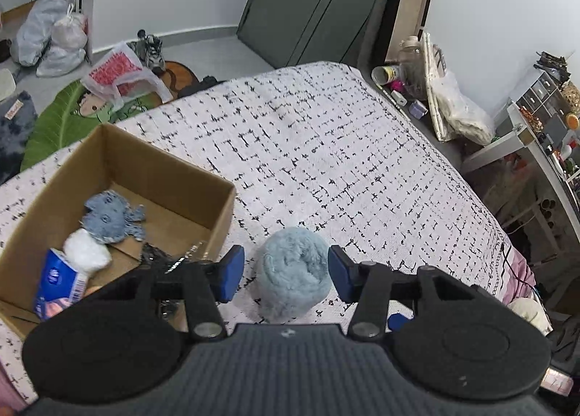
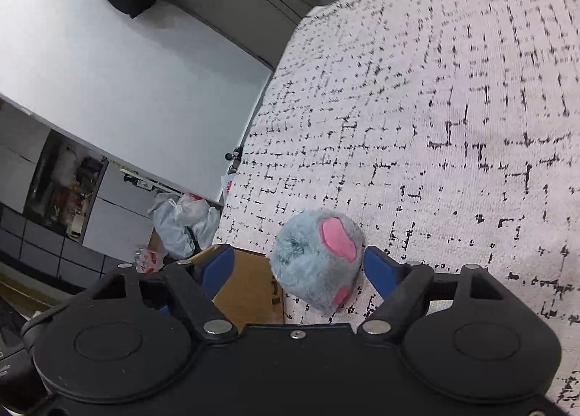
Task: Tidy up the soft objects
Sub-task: 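Move both tools to the fluffy blue-grey ball on the bed, then grasp the fluffy blue-grey ball with the left tool while the right tool grasps it too, then carry the fluffy ball with both tools over the box and lower it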
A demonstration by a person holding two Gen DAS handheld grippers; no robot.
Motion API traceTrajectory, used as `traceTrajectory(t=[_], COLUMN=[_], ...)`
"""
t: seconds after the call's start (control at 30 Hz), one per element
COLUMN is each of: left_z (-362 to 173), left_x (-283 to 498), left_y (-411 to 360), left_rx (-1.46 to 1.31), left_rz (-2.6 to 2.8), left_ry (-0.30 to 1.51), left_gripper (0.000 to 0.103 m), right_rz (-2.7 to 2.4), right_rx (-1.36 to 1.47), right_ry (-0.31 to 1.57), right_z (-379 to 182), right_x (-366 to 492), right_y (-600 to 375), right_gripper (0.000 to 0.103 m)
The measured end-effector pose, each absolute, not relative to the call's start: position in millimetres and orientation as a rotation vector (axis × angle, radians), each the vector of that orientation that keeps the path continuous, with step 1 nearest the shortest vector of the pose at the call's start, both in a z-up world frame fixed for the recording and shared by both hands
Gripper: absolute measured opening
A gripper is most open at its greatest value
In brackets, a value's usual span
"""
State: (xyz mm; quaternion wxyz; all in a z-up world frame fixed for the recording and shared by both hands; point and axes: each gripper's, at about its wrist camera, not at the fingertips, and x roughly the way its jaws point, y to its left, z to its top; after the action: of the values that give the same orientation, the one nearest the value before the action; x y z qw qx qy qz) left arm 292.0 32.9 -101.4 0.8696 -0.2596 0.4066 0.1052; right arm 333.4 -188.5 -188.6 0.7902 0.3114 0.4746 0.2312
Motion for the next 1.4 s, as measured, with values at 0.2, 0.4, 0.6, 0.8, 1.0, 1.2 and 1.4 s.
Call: traceTrajectory(t=[0.2,0.4,0.6,0.8,1.0,1.2,1.4], left_z=[-119.3,-136.3,-150.4,-160.4,-170.9,-182.3,-179.3], left_x=[310.6,327.4,335.0,342.5,345.7,348.9,344.2], left_y=[32.6,31.1,27.6,28.0,25.8,21.3,21.1], left_rx=[-0.572,-0.581,-0.567,-0.580,-0.599,-0.631,-0.649], left_rz=[0.229,0.244,0.276,0.272,0.275,0.268,0.266], left_ry=[0.894,0.930,0.944,0.968,0.990,0.997,0.964], left_gripper=[0.039,0.037,0.036,0.035,0.035,0.035,0.026], right_rz=[0.505,0.523,0.537,0.536,0.493,0.484,0.497], right_rx=[0.727,0.737,0.754,0.735,0.740,0.742,0.715], right_ry=[1.069,1.111,1.148,1.180,1.198,1.192,1.167], right_z=[-207.5,-223.9,-237.7,-249.7,-255.0,-254.5,-247.6], right_x=[345.2,356.0,364.7,370.9,373.5,371.4,371.1], right_y=[-186.7,-177.6,-174.6,-165.5,-173.4,-179.8,-175.5], right_gripper=[0.066,0.058,0.051,0.044,0.023,0.021,0.020])
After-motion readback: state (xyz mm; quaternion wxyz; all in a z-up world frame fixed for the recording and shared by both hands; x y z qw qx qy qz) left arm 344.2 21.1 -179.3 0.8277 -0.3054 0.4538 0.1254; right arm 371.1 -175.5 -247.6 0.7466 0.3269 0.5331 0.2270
